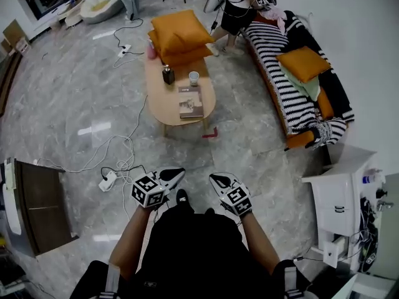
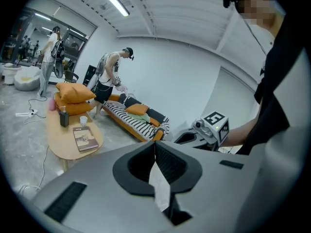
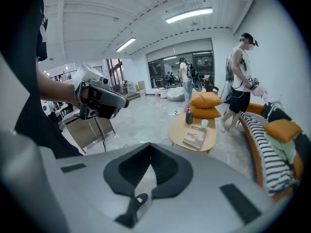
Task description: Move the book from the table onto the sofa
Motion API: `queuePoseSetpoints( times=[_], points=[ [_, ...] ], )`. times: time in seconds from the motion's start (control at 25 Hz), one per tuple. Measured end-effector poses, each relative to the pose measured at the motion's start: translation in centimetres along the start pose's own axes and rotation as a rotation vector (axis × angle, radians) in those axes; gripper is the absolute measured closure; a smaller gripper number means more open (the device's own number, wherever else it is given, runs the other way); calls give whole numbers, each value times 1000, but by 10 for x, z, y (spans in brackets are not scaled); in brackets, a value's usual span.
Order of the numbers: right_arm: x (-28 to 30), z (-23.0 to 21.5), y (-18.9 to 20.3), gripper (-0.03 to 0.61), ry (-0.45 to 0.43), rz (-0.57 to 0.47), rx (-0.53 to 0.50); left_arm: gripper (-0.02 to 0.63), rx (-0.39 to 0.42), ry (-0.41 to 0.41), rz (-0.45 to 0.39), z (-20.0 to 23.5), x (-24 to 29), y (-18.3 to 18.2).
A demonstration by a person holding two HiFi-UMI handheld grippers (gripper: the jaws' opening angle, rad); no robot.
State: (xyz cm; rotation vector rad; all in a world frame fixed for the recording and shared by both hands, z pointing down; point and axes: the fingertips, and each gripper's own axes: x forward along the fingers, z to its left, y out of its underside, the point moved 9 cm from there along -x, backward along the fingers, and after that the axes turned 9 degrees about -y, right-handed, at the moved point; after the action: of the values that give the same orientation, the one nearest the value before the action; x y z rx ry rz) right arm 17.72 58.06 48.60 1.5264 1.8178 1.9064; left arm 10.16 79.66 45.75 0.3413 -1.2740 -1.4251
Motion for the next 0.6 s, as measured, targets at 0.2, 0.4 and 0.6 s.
queuePoseSetpoints(
  times=[0.2, 0.4, 0.6],
  points=[
    [18, 2, -14, 571, 38, 6, 2, 603, 26, 50, 13, 24, 2, -10],
    [35, -2, -16, 571, 25, 50, 8, 603, -2, 27, -16, 46, -10, -11],
    [55, -16, -42, 571, -2, 51, -42, 603, -48, -30, -22, 64, -30, -1]
  ],
)
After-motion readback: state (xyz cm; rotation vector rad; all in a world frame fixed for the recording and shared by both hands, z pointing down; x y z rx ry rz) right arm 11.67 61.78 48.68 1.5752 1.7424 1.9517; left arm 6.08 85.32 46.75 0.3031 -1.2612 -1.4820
